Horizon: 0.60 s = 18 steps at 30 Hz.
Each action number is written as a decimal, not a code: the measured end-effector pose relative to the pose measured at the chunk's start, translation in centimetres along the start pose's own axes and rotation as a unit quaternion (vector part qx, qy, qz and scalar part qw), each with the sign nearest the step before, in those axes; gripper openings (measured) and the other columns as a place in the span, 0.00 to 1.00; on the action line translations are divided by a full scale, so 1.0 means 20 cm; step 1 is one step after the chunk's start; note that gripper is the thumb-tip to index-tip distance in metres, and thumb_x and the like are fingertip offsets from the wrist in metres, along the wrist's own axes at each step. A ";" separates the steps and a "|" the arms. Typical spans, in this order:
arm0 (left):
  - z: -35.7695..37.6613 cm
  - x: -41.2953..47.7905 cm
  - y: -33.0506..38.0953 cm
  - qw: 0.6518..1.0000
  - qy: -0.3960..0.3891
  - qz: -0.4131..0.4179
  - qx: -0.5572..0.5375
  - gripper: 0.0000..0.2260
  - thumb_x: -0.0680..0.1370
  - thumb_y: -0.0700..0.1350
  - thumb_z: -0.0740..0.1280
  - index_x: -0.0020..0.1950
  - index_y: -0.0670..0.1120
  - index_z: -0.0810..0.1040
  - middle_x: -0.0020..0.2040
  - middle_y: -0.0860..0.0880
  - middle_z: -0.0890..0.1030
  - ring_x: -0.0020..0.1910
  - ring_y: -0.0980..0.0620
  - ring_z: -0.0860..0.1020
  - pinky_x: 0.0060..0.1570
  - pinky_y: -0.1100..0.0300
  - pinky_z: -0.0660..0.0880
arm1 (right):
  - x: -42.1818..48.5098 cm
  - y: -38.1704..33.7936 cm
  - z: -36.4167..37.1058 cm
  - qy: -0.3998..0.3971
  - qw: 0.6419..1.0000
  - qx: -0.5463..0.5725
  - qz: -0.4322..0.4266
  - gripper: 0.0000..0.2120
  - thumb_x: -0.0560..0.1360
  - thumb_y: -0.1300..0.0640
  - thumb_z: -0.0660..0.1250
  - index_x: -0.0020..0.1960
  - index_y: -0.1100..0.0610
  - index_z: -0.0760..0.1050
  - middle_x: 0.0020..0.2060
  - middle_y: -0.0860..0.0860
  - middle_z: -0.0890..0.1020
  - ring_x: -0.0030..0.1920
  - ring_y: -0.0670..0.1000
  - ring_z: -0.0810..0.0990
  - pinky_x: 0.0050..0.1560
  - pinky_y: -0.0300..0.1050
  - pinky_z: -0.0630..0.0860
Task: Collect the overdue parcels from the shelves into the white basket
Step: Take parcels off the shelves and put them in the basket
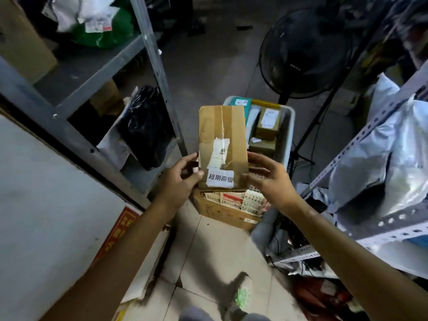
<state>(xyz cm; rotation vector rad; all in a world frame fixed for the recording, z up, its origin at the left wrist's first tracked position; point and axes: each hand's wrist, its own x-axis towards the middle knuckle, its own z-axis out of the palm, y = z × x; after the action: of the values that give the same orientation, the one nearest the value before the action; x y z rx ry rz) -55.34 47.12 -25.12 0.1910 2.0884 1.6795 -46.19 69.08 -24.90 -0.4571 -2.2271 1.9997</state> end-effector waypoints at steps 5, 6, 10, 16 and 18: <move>0.12 0.24 0.03 0.999 -0.029 -0.011 -0.008 0.21 0.81 0.36 0.65 0.71 0.52 0.72 0.55 0.55 0.80 0.49 0.58 0.84 0.43 0.62 0.81 | 0.16 0.06 -0.11 0.039 0.999 -0.015 0.024 0.26 0.71 0.62 0.76 0.67 0.49 0.75 0.55 0.44 0.83 0.55 0.42 0.81 0.49 0.32 0.78; 0.13 0.30 0.03 0.999 -0.036 -0.013 -0.005 0.21 0.80 0.36 0.66 0.71 0.53 0.72 0.55 0.56 0.80 0.49 0.58 0.84 0.43 0.62 0.81 | 0.19 0.07 -0.12 0.046 0.998 -0.012 0.029 0.26 0.71 0.63 0.76 0.67 0.49 0.75 0.54 0.43 0.83 0.55 0.41 0.81 0.48 0.31 0.78; 0.13 0.53 -0.02 0.998 -0.064 -0.025 0.006 0.22 0.80 0.38 0.68 0.71 0.55 0.73 0.60 0.50 0.82 0.54 0.54 0.83 0.47 0.57 0.82 | 0.32 0.13 -0.12 0.080 0.996 -0.006 0.051 0.27 0.72 0.65 0.75 0.69 0.53 0.74 0.55 0.44 0.83 0.53 0.38 0.81 0.46 0.30 0.78; 0.18 0.90 -0.05 0.990 -0.133 -0.039 -0.003 0.20 0.80 0.37 0.66 0.69 0.55 0.73 0.60 0.51 0.81 0.54 0.50 0.83 0.40 0.63 0.80 | 0.53 0.23 -0.12 0.144 0.987 -0.016 0.070 0.27 0.72 0.66 0.74 0.69 0.54 0.74 0.58 0.44 0.81 0.58 0.39 0.79 0.57 0.37 0.78; 0.22 1.01 -0.05 0.988 -0.147 -0.046 -0.006 0.21 0.80 0.35 0.65 0.70 0.53 0.73 0.59 0.51 0.81 0.54 0.51 0.83 0.41 0.64 0.80 | 0.62 0.26 -0.14 0.158 0.984 -0.026 0.079 0.28 0.72 0.65 0.74 0.69 0.52 0.74 0.59 0.44 0.81 0.60 0.40 0.78 0.62 0.42 0.76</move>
<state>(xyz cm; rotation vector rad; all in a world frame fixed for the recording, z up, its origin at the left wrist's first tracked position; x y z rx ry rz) -71.27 58.46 -31.92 0.3126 1.8402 1.5086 -56.44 75.83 -31.14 -0.9153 -2.1057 1.7872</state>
